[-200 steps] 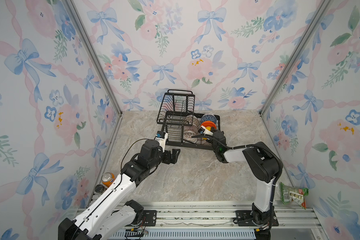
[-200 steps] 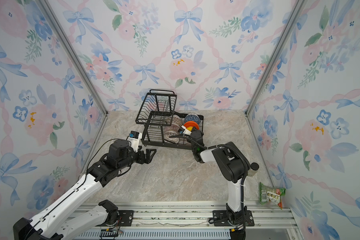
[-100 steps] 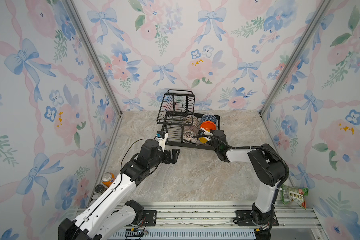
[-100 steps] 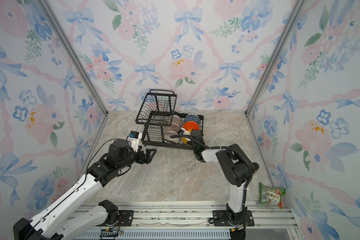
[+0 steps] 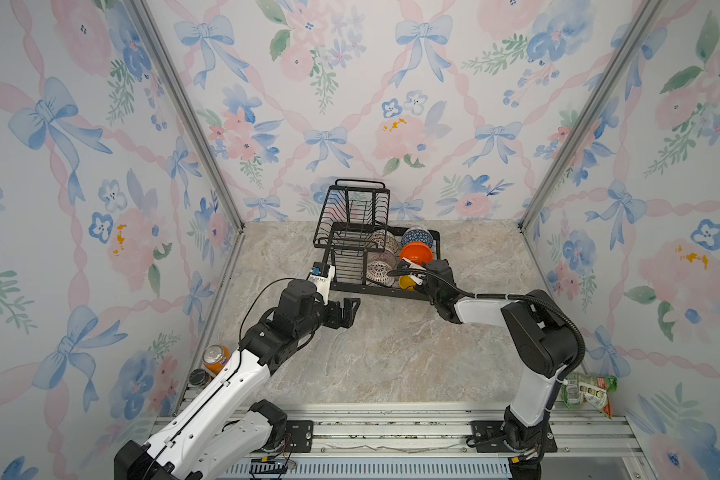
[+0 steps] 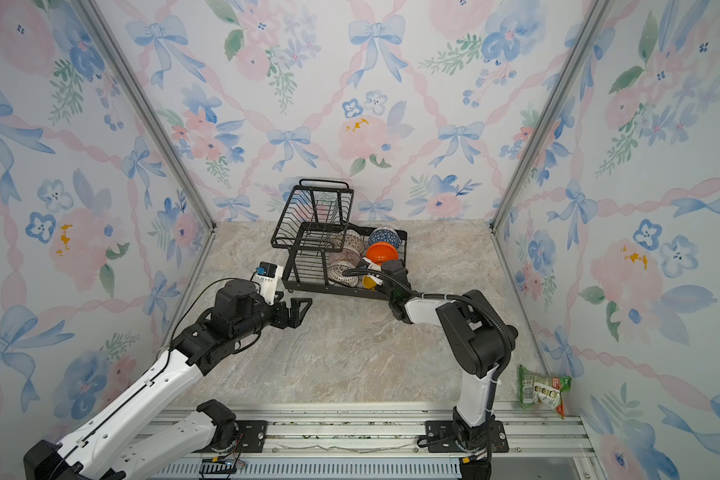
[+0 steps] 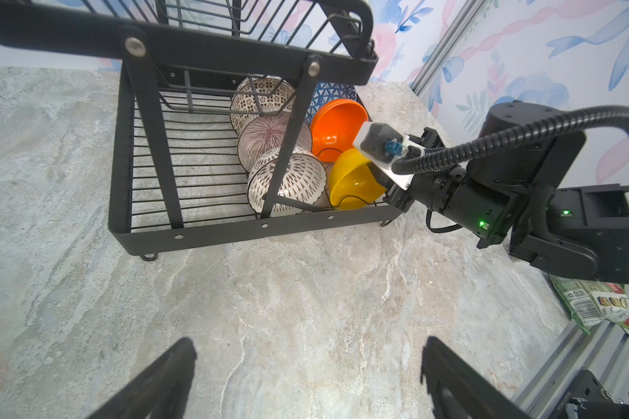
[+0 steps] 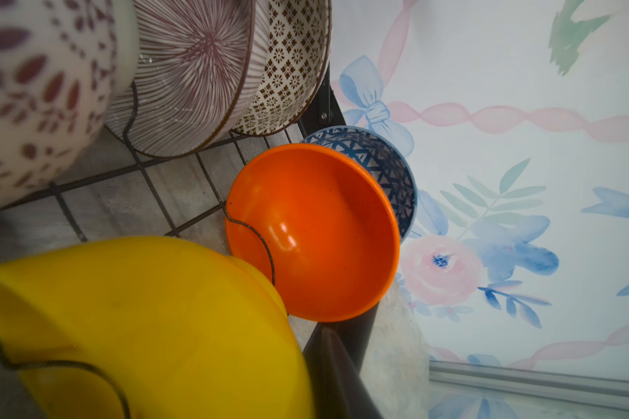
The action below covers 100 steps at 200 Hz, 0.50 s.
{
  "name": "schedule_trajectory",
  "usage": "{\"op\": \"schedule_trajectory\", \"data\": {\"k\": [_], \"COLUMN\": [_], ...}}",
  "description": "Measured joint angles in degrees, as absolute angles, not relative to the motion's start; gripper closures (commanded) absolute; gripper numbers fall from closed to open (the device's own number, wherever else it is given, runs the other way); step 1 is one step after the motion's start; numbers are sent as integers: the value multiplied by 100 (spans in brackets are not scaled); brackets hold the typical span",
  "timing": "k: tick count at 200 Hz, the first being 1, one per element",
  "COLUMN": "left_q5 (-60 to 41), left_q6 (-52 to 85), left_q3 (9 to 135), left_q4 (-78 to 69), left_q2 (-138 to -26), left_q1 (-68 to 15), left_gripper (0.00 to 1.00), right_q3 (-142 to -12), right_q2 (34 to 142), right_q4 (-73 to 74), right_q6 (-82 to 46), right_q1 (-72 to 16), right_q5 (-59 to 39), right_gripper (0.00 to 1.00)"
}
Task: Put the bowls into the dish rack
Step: 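Lower the yellow bowl into the rack slot beside the orange bowl with the right gripper, then open the right gripper and release the yellow bowl in the rack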
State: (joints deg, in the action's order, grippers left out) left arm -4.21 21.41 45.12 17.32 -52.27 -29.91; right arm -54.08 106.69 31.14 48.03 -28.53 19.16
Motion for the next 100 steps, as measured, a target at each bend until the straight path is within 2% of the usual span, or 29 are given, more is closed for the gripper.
{"op": "schedule_trajectory", "data": {"k": [32, 81, 100], "left_q5": [-440, -440, -443], "left_q6": [2141, 2139, 2139], "left_q3": [4512, 4510, 4504], "left_q4": [1732, 1732, 1732], "left_q2": [-5227, -5227, -5221], "left_q1": [-2985, -2958, -2958], "left_gripper": [2, 2, 2], "right_q3": [-5408, -5437, -5452], "right_q2": [10630, 10353, 10160], "right_q4": [2928, 2681, 2523], "right_q6": [4716, 4578, 4456], "right_q1": [-2853, -2762, -2672], "right_q5": [1863, 1741, 1640], "right_gripper": [55, 14, 7]}}
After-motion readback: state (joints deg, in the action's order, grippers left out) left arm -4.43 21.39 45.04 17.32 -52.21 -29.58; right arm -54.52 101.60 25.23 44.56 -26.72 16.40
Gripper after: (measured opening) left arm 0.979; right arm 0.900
